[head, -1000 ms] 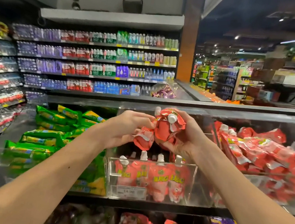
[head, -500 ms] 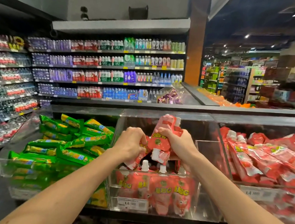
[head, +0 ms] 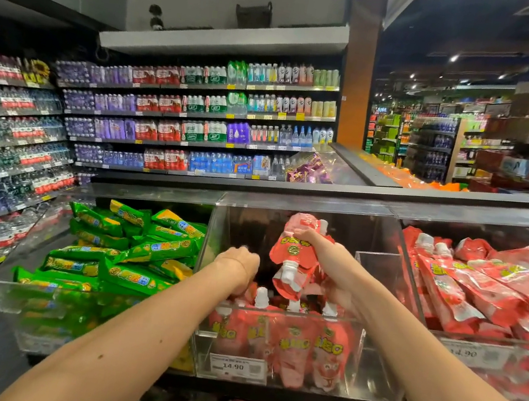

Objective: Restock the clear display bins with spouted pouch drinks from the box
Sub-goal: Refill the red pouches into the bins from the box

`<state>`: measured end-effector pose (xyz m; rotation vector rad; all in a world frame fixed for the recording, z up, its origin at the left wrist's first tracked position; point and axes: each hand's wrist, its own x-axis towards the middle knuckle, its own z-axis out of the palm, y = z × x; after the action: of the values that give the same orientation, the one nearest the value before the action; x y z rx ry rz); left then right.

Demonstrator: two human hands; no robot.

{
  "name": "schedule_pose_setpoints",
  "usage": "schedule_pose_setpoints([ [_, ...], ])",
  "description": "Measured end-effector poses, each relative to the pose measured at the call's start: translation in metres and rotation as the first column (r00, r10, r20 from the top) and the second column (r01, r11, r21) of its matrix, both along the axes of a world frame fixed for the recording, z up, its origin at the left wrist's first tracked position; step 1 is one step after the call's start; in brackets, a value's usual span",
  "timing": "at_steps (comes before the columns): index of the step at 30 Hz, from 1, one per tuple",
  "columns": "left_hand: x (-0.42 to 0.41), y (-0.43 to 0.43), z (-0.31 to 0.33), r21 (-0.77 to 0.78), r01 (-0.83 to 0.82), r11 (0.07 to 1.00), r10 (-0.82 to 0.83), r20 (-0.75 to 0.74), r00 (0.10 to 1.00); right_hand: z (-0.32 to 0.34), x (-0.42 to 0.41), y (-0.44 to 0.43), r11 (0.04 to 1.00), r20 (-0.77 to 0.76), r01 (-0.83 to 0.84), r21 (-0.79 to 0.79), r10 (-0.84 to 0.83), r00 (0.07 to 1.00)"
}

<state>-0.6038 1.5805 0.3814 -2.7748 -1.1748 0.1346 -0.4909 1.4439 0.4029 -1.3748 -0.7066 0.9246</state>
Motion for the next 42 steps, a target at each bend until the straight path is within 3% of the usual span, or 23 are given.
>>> schedule_pose_setpoints([
  [3, -0.002, 0.0, 0.001, 0.007, 0.058, 0.998, -0.057, -0.102, 0.993, -0.002, 0.001, 0.001, 1.0, -0.002, -0.005, -0.009, 0.005, 1.0],
  [8, -0.008, -0.01, 0.011, -0.073, 0.058, 0.996, -0.064, -0.093, 0.994, -0.006, 0.004, 0.002, 0.999, -0.008, -0.043, -0.006, 0.043, 0.999],
  [9, -0.009, -0.01, 0.016, -0.102, 0.041, 0.994, -0.043, -0.019, 0.999, -0.006, 0.004, 0.002, 0.999, -0.011, -0.051, -0.003, 0.051, 0.999],
  [11, -0.011, -0.008, 0.029, -0.239, 0.046, 0.97, 0.02, 0.264, 0.964, -0.005, 0.004, 0.001, 0.998, -0.006, -0.07, 0.002, 0.07, 0.998],
  [13, -0.016, -0.01, 0.042, -0.361, 0.133, 0.923, 0.111, 0.581, 0.806, -0.005, 0.003, 0.0, 0.997, 0.0, -0.076, 0.0, 0.076, 0.997],
  [15, -0.023, -0.018, 0.048, -0.204, 0.215, 0.955, 0.016, 0.759, 0.651, -0.002, 0.0, -0.002, 0.997, -0.017, -0.073, -0.005, 0.073, 0.997],
  [17, -0.03, -0.023, 0.048, 0.097, 0.353, 0.931, -0.316, 0.7, 0.641, 0.0, -0.003, -0.005, 0.996, -0.032, -0.087, -0.013, 0.087, 0.996],
  [19, -0.036, -0.025, 0.048, 0.213, 0.492, 0.844, -0.524, 0.524, 0.672, 0.001, -0.004, -0.006, 0.995, -0.016, -0.095, -0.016, 0.094, 0.995],
  [23, -0.041, -0.024, 0.049, 0.276, 0.524, 0.806, -0.58, 0.546, 0.604, 0.004, -0.013, -0.01, 0.997, 0.077, -0.064, -0.044, 0.067, 0.995],
  [28, -0.052, -0.03, 0.055, 0.469, 0.482, 0.74, -0.67, 0.457, 0.585, 0.006, -0.015, -0.014, 0.996, 0.055, -0.077, -0.042, 0.079, 0.995],
  [30, -0.061, -0.028, 0.057, 0.479, 0.447, 0.756, -0.647, 0.443, 0.62, 0.007, -0.017, -0.014, 1.0, 0.085, -0.016, -0.022, 0.017, 0.996],
  [35, -0.072, -0.025, 0.05, 0.386, 0.28, 0.879, -0.384, 0.227, 0.895, 0.002, -0.013, -0.008, 0.996, 0.132, 0.086, 0.015, -0.088, 0.987],
  [38, -0.052, -0.038, 0.047, 0.342, 0.218, 0.914, -0.286, 0.161, 0.945, 0.002, -0.013, -0.007, 0.993, 0.144, 0.111, 0.04, -0.116, 0.983],
  [42, -0.023, -0.024, 0.034, 0.1, 0.067, 0.993, -0.096, 0.32, 0.942, 0.002, -0.011, -0.006, 0.984, 0.184, 0.167, 0.064, -0.176, 0.967],
])
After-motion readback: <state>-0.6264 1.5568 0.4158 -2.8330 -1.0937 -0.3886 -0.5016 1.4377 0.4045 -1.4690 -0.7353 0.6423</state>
